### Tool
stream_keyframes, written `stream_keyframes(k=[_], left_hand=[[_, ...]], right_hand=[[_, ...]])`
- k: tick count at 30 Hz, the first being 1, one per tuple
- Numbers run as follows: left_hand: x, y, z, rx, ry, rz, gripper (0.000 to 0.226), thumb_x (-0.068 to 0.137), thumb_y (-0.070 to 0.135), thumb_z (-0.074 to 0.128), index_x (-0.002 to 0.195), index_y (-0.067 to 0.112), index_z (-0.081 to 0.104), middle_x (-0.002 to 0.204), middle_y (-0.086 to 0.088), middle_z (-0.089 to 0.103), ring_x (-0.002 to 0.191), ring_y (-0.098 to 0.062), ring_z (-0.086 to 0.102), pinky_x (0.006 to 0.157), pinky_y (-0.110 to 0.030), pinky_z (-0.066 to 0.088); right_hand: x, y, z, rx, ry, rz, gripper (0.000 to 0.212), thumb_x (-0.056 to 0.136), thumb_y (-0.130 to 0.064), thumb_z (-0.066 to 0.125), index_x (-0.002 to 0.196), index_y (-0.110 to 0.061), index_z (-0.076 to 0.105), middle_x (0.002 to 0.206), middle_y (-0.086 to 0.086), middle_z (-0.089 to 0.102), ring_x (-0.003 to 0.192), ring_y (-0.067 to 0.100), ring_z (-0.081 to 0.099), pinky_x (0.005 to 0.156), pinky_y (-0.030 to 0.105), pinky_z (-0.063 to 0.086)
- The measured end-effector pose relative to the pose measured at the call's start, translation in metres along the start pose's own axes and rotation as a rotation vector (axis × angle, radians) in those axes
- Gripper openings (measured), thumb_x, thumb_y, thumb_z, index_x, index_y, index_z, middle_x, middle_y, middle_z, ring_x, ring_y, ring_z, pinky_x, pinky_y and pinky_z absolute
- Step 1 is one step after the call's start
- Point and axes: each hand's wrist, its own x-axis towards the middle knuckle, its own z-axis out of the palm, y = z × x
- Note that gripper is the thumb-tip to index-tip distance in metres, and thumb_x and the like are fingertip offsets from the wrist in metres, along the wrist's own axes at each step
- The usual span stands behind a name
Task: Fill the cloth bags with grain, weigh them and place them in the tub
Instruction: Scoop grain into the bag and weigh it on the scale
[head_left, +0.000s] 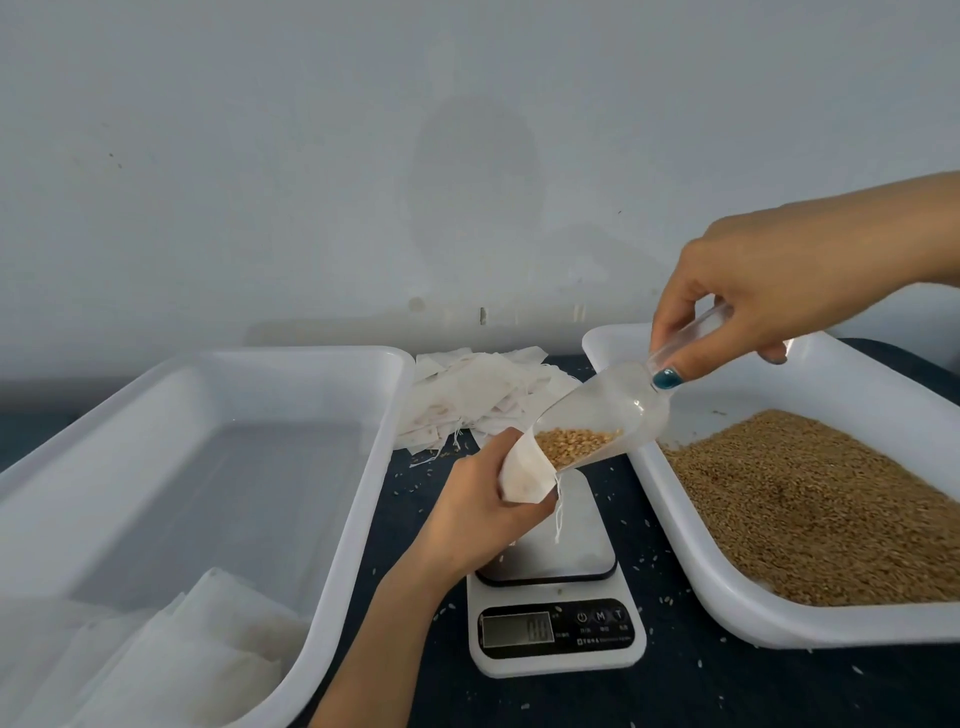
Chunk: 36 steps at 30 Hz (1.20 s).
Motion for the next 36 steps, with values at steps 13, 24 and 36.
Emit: stream_keyframes(k=[13, 24, 36], left_hand=[[-0.001, 0.003, -0.001, -0.062, 0.013, 0.004, 0.028, 0.068, 0.047, 0.06, 0.095, 0.042, 0.054, 0.09, 0.015, 0.065, 0.08, -0.002, 0.061, 0.067, -0.021, 0.054], [-0.002, 0.01, -0.003, -0.314, -0.012, -0.054, 0.02, 0.083, 0.018, 0.05, 0.1, 0.025, 0.058, 0.068, 0.011, 0.062, 0.055, -0.005, 0.051, 0.056, -0.017, 0.047], [-0.001, 0.013, -0.006, -0.579, -0.028, -0.083, 0.044, 0.093, 0.046, 0.031, 0.095, 0.019, 0.065, 0.083, -0.006, 0.061, 0.066, -0.018, 0.056, 0.062, -0.028, 0.049]], right_hand=[[-0.013, 0.016, 0.018, 0.119, -0.018, 0.002, 0.038, 0.064, -0.076, 0.052, 0.09, -0.053, 0.068, 0.054, -0.012, 0.066, 0.042, 0.0, 0.054, 0.044, 0.01, 0.038], [-0.03, 0.091, 0.136, 0.775, 0.149, 0.09, 0.047, 0.072, -0.055, 0.056, 0.108, -0.029, 0.071, 0.088, 0.004, 0.071, 0.068, 0.015, 0.065, 0.06, 0.025, 0.055], [-0.026, 0.149, 0.196, 0.02, 0.236, 0.499, 0.058, 0.071, -0.075, 0.043, 0.105, -0.033, 0.065, 0.096, -0.012, 0.07, 0.08, -0.001, 0.062, 0.076, 0.019, 0.054]])
